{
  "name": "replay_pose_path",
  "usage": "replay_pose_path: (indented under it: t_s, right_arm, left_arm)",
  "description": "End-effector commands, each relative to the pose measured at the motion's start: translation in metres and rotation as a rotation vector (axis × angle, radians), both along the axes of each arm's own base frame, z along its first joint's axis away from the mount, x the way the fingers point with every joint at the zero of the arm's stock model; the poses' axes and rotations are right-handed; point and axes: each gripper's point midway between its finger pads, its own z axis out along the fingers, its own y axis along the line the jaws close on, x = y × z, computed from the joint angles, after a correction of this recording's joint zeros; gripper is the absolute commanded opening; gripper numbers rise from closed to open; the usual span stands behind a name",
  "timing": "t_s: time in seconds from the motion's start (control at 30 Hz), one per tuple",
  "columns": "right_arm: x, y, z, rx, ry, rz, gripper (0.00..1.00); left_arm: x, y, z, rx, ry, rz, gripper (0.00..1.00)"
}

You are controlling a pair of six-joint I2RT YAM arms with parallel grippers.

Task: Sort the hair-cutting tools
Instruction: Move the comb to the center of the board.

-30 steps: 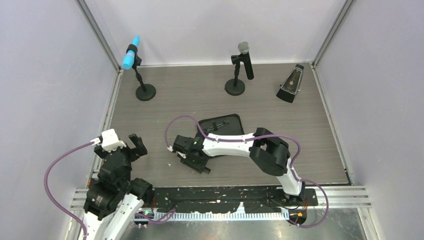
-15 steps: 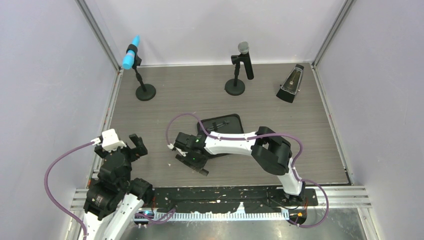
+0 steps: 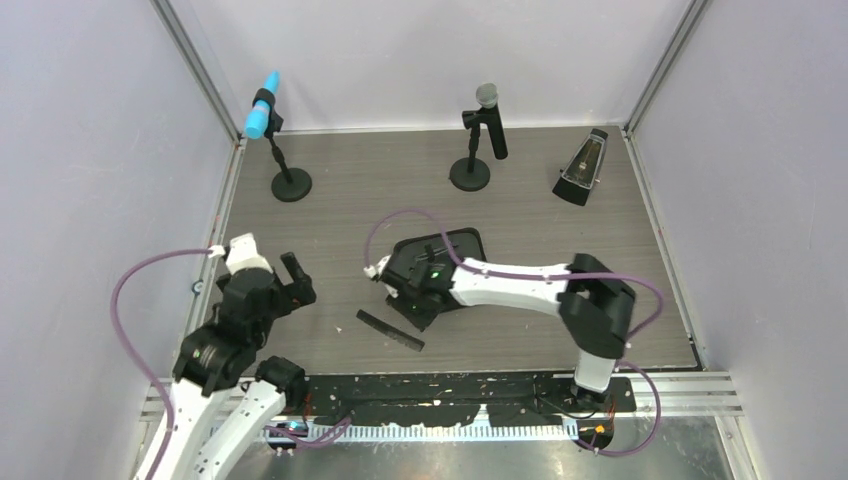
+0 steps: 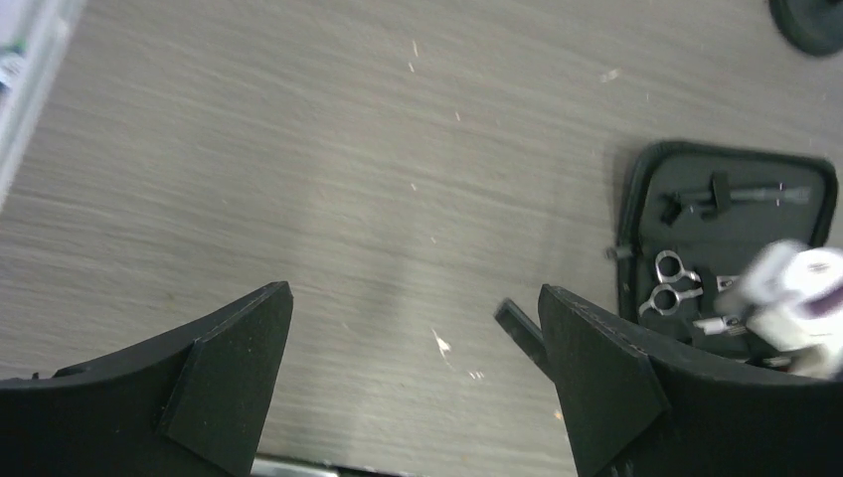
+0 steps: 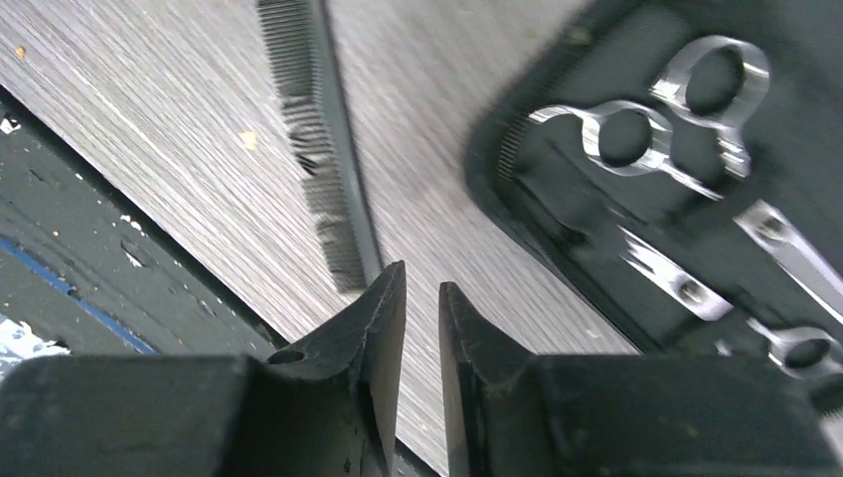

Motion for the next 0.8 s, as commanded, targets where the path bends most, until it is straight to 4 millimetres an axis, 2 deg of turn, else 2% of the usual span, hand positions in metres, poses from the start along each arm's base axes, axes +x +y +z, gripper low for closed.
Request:
replay_pose_path:
  t_s: [0.0,0.07,0.1,0.2,0.23,0.27,0.3,0.33,0.37,0.4,0.53,0.63,0.77]
  right_arm:
    - [0.04,-0.002,0.068,0.237,-0.169,-0.165,0.31]
    - [0.059,-0.02,0.083,0.297,-0.219,-0.251,0.37]
    - [0.059,-0.031,0.09,0.329,-0.231,-0.278,0.41]
    - [0.081,-0.055,0.111,0.443,-0.295,-0.4,0.47]
    - [0.081,-0.067,0.114,0.469,-0.317,-0.428,0.5]
    - [0.092,-0.075,0.123,0.509,-0.36,-0.482,0.52]
    - [0.091,-0.087,0.126,0.533,-0.385,-0.508,0.59]
    - [0.1,-0.096,0.133,0.564,-0.43,-0.555,0.66]
    - [0.099,-0.106,0.135,0.586,-0.455,-0.576,0.69]
    - [0.106,-0.113,0.142,0.612,-0.494,-0.61,0.77]
    - [0.116,-0.143,0.148,0.628,-0.605,-0.7,0.82]
    - [0.123,-0.165,0.141,0.585,-0.666,-0.771,0.87]
    - [0.131,-0.184,0.131,0.528,-0.72,-0.836,0.88]
  left_arm:
    - [-0.007,-0.037,-0.027,-0.157,0.238,-0.049,0.99]
    - [-0.007,-0.053,-0.041,-0.223,0.308,-0.06,0.98]
    - [-0.007,-0.06,-0.048,-0.246,0.335,-0.063,0.97]
    - [-0.008,-0.076,-0.066,-0.291,0.409,-0.052,0.95]
    - [-0.009,-0.081,-0.072,-0.3,0.431,-0.043,0.94]
    - [-0.009,-0.086,-0.076,-0.304,0.451,-0.037,0.93]
    - [-0.009,-0.092,-0.081,-0.306,0.469,-0.03,0.91]
    - [-0.008,-0.099,-0.085,-0.313,0.479,-0.027,0.9]
    - [-0.008,-0.106,-0.089,-0.321,0.493,-0.017,0.88]
    - [-0.008,-0.112,-0.092,-0.33,0.507,-0.009,0.85]
    - [-0.008,-0.13,-0.107,-0.338,0.57,0.051,0.76]
    - [-0.006,-0.138,-0.117,-0.306,0.613,0.08,0.72]
    - [0.0,-0.152,-0.13,-0.275,0.665,0.093,0.69]
